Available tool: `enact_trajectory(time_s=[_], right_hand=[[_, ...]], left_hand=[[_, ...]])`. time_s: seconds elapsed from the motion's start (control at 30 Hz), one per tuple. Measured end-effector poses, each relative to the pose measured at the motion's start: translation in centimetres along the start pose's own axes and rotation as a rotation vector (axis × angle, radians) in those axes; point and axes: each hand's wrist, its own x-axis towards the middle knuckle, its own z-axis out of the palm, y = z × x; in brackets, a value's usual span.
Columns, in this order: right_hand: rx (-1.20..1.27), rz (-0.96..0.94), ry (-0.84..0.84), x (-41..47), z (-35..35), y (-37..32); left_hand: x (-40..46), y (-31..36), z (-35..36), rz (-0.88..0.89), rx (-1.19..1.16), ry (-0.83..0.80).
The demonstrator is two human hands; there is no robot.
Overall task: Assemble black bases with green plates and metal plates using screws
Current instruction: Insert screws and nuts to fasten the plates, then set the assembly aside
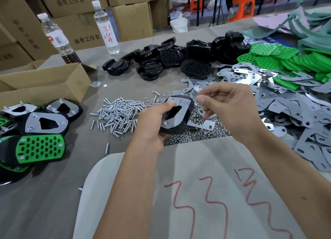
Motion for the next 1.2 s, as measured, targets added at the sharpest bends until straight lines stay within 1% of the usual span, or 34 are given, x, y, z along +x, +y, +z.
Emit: enact_trajectory(time_s=[0.17,0.27,0.4,0.53,0.6,0.67,0.73,0.8,0.87,1.0,1.1,1.2], right_hand=[[0.104,-0.007,0.07,0.1,-0.2,-0.2],[0.163,0.043,0.085,0.3,-0.4,-0.3],[0.174,0.045,0.071,0.3,-0.6,-0.3],[0.094,0.012,0.064,0.1,-0.4,-0.3],[0.054,-0.003,0.052,0.1,-0.2,-0.4],[-0.029,-0.028,0.043,0.1,-0.1,-0.5],[-0.176,-0.06,0.018,0.0,0.1,-0.4],[-0.297,-0.083,-0.025,-0.2,0.5,-0.3],[-0.365,-0.107,-0.077,-0.3,0.8,-0.2],[-0.387,-0.15,-0.156,-0.4,0.8,0.1],[-0.306,-0.124,-0.125,-0.3,0.6,0.4],[-0.249,-0.099,-0.099,-0.2,0.5,0.7]], left_hand=[[-0.5,0.3,0.2,-0.145,-0.109,-0.161],[-0.8,0.3,0.4,-0.167,-0.119,-0.182],[-0.6,0.1,0.4,-0.139,-0.036,-0.124],[-0.4,0.3,0.0,-0.134,-0.051,-0.13],[-0.4,0.3,-0.1,-0.086,0.02,-0.105],[-0.4,0.1,0.0,-0.008,0.151,-0.081],[-0.4,-0.1,0.2,0.077,0.255,-0.074],[-0.4,-0.3,0.4,0.124,0.31,-0.076],[-0.5,-0.4,0.5,0.134,0.329,-0.09],[-0.6,-0.4,0.6,0.143,0.333,-0.124],[-0.8,-0.2,0.6,0.115,0.276,-0.155],[-0.8,-0.2,0.6,0.105,0.278,-0.149]])
